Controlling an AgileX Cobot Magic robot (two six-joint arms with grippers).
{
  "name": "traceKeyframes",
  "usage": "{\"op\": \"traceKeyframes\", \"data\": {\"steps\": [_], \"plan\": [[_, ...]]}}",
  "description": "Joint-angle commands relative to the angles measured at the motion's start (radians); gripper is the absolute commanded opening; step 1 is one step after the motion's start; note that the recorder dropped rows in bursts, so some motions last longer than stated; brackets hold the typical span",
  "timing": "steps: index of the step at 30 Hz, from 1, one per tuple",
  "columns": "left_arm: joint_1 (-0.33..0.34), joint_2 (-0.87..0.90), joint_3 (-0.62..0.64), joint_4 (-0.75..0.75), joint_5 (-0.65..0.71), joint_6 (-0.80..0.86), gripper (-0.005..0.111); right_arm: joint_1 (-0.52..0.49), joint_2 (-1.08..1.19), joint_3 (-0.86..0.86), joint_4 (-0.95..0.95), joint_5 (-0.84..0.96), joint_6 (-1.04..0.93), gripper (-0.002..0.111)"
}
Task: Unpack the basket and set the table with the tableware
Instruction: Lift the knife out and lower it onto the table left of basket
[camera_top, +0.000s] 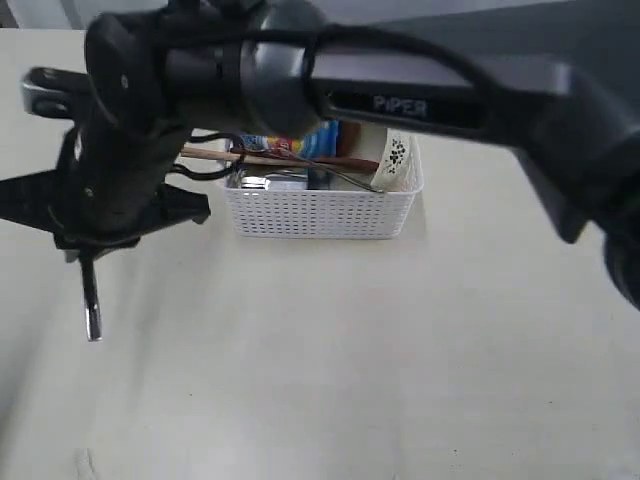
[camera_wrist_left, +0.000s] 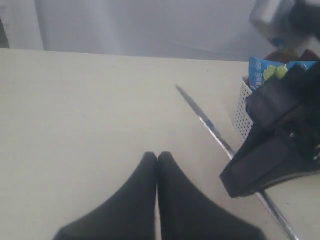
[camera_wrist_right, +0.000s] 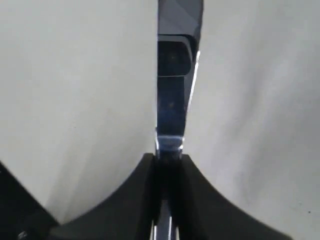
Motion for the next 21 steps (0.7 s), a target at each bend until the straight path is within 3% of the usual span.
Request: {"op": "traceKeyframes", "data": {"steps": [1, 7, 21], "plan": [[-0.005, -0.004, 0.004, 0.001, -0.002, 0.003, 0.000, -0.008, 0.038, 0.012, -0.100, -0.026, 0.151, 0.000], [-0.005, -0.004, 0.004, 0.001, -0.002, 0.003, 0.000, -0.008, 0.076, 0.023, -0.285, -0.026, 0.469, 0.000], [-0.005, -0.004, 0.004, 0.001, -0.002, 0.003, 0.000, 0.019, 0.139, 0.023, -0.289, -0.031, 0.497, 0.000]]}}
